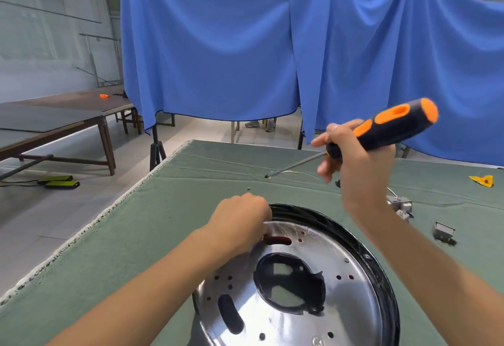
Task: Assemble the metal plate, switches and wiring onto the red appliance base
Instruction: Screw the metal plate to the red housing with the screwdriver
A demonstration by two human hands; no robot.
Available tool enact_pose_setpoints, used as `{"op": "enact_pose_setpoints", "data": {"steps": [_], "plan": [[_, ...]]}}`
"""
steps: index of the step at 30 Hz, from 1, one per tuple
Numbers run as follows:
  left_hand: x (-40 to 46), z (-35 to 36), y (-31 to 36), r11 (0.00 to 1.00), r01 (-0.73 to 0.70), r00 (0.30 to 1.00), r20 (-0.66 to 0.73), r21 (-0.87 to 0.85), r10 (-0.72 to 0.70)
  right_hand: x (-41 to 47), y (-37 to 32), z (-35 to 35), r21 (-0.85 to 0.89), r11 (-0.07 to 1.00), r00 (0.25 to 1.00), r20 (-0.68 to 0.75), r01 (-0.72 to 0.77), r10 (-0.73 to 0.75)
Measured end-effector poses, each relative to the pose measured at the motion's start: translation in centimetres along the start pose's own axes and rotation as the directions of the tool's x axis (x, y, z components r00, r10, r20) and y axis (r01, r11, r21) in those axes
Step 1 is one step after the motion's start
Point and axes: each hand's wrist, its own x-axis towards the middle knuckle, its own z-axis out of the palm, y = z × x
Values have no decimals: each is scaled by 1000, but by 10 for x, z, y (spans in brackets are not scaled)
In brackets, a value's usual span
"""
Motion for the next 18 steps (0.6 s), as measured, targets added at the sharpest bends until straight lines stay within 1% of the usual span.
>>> {"op": "enact_pose_setpoints", "data": {"steps": [2,6,10,13,15,18], "plan": [[1,3,4,1000,-3,1000,24,4,3,-8,8,-5,13,999,999,-24,-34,34],[2,5,4,999,-36,999,19,0,36,-16,22,-16,50,994,993,-63,-99,102],[1,8,-6,993,10,998,71,-114,-2,-19,25,-23,96,988,990,-66,-122,128],[2,6,-15,991,2,995,96,-133,10,-19,25,-25,129,981,986,-53,-148,155],[2,6,-17,992,-23,996,83,-128,34,-19,27,-25,120,978,984,-27,-173,177],[0,9,-18,975,2,999,39,-222,7,-21,27,-27,111,975,982,-2,-190,191]]}}
